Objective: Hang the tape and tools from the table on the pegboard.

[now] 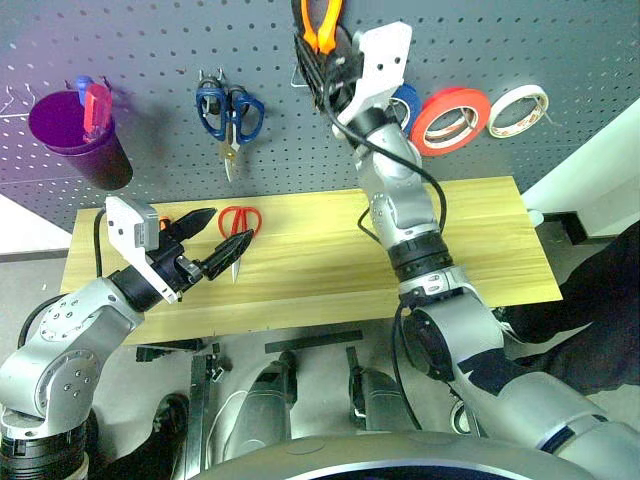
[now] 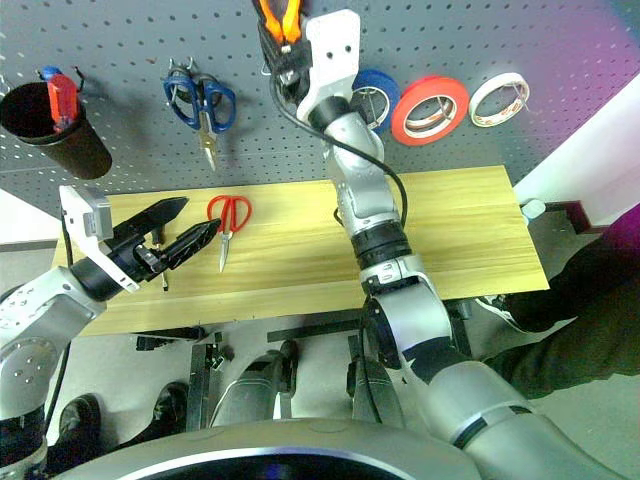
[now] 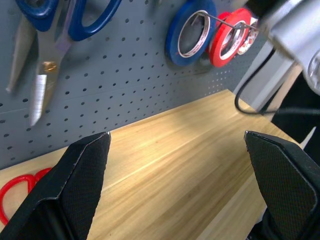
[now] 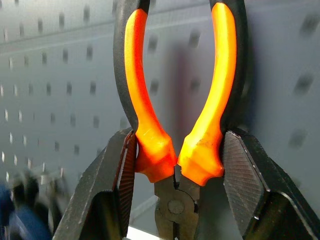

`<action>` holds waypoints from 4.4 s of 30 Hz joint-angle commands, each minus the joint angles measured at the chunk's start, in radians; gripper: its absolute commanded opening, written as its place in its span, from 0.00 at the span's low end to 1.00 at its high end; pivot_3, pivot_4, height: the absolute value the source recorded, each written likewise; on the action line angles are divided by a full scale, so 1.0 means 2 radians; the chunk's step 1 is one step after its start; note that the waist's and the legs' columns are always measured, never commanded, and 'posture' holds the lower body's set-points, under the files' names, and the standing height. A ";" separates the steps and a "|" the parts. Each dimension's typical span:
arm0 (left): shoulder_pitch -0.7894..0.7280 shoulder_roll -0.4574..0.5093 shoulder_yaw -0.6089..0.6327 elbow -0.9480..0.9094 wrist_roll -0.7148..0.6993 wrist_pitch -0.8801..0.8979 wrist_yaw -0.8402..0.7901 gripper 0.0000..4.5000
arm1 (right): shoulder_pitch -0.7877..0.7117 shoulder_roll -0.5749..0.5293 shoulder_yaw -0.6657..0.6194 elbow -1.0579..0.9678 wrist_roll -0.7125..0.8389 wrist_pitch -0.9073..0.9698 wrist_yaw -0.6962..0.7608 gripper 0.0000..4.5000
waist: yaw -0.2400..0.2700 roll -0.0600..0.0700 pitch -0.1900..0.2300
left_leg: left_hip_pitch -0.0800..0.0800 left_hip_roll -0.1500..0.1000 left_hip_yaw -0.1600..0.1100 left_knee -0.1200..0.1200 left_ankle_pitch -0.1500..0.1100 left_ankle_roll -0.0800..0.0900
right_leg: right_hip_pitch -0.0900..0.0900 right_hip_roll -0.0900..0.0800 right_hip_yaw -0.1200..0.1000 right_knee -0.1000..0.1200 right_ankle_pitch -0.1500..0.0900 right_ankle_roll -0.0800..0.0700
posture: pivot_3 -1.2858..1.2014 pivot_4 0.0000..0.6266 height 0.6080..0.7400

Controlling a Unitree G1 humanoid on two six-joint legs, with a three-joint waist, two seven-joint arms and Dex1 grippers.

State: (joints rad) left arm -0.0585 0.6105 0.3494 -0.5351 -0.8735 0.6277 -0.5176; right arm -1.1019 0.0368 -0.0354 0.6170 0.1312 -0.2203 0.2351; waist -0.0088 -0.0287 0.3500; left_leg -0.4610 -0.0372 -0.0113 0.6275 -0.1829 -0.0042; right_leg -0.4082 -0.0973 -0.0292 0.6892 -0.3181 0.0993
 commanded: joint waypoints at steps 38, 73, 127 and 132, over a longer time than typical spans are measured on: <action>-0.049 0.076 0.085 -0.132 -0.173 -0.003 0.189 1.00 | -0.031 -0.002 0.002 0.063 -0.026 -0.064 -0.025 0.48 | 0.010 0.000 0.000 | 0.000 0.000 0.000 0.000 0.000 -0.001 | 0.001 0.001 0.000 0.000 0.000 0.000 | 0.59 0.41 1.00; -0.045 0.075 0.064 -0.126 -0.169 -0.012 0.185 1.00 | -0.008 0.006 0.011 0.019 -0.070 -0.078 -0.125 1.00 | 0.012 0.000 0.000 | 0.000 0.000 0.000 0.000 0.001 -0.001 | 0.001 0.001 0.000 0.000 0.000 -0.001 | 0.59 0.45 1.00; 0.092 0.003 0.038 -0.028 0.008 -0.083 0.059 1.00 | 0.272 -0.217 0.040 -0.413 0.219 0.395 0.258 1.00 | 0.011 0.000 0.000 | 0.001 0.001 -0.001 -0.005 0.000 0.001 | 0.001 0.000 0.000 -0.004 0.000 -0.001 | 0.54 0.46 1.00; 0.029 -0.054 -0.009 0.056 0.066 -0.096 0.096 1.00 | 0.269 -0.254 0.046 -0.411 0.208 0.399 0.293 1.00 | 0.012 0.000 0.000 | 0.001 0.001 -0.001 -0.003 -0.001 0.003 | 0.002 0.000 0.000 -0.004 0.000 -0.001 | 0.54 0.47 1.00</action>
State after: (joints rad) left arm 0.0257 0.5168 0.3579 -0.4499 -0.7849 0.4642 -0.3478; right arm -0.5588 -0.4609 0.0552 -0.1626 0.5481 0.5859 0.7963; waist 0.0158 -0.0288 0.3493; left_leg -0.4600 -0.0362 -0.0132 0.6238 -0.1847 0.0026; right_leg -0.4039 -0.0981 -0.0306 0.6811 -0.3171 0.0974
